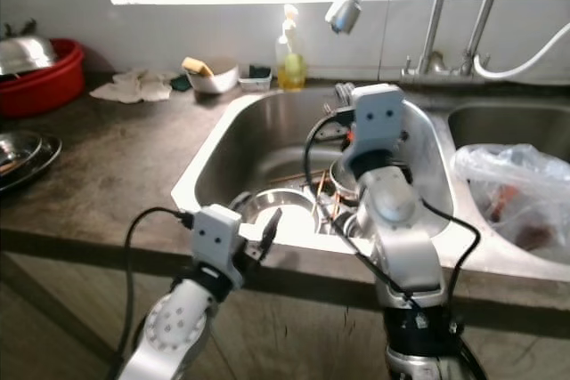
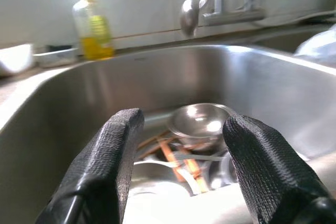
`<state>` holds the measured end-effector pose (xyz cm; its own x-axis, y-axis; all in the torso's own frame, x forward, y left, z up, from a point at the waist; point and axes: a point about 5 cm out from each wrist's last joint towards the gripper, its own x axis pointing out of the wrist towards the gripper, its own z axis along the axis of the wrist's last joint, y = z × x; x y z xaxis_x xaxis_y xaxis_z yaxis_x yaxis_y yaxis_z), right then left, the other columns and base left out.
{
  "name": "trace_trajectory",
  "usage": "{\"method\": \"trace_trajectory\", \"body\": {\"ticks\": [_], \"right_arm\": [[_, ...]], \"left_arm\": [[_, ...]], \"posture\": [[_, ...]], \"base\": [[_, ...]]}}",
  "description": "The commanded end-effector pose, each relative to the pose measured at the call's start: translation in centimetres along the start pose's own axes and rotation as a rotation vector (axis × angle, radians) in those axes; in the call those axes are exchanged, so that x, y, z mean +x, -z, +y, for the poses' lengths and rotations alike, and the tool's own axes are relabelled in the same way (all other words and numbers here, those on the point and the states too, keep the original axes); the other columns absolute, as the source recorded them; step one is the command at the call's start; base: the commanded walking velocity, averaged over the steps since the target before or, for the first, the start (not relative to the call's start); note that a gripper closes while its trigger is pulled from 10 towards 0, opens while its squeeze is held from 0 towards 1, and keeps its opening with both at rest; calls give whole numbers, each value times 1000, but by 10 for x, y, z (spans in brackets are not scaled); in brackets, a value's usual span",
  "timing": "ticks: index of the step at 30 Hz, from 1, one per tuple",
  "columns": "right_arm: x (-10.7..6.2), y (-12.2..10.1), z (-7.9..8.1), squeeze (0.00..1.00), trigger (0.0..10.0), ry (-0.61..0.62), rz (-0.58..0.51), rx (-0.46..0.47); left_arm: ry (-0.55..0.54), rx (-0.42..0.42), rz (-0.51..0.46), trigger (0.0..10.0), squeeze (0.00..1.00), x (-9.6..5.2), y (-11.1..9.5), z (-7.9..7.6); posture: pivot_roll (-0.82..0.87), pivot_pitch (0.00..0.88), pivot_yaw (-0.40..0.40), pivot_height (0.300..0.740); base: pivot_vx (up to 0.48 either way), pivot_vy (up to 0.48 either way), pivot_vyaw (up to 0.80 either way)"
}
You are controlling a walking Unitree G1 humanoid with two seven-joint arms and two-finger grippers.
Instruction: Kitchen organization
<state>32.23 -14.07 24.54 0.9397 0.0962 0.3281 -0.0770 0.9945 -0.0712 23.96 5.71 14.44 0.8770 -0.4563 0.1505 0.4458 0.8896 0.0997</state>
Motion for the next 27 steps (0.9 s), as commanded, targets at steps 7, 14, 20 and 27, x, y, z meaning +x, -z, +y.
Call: {"method": "trace_trajectory", "body": {"ticks": [7, 14, 20, 27], "right_arm": [[27, 9, -1, 0, 10000, -14, 49, -42], [44, 31, -8, 0, 10000, 15, 171, -68], [42, 54, -8, 0, 10000, 15, 313, -94], [34, 77, -7, 0, 10000, -20, 431, -105]], "left_arm": [[-11, 10, 15, 10000, 0, -6, 0, 3], [-15, 11, 28, 10000, 0, -12, 0, 3], [-17, 14, 36, 10000, 0, -15, 1, 3], [29, 11, 65, 10000, 0, -21, 4, 3]], "posture": [[-20, 49, -7, 740], [-12, 72, -9, 740], [-8, 86, -6, 740], [-8, 95, 0, 740]], "base": [[0, 0, 0], [0, 0, 0], [0, 0, 0], [0, 0, 0]]}}
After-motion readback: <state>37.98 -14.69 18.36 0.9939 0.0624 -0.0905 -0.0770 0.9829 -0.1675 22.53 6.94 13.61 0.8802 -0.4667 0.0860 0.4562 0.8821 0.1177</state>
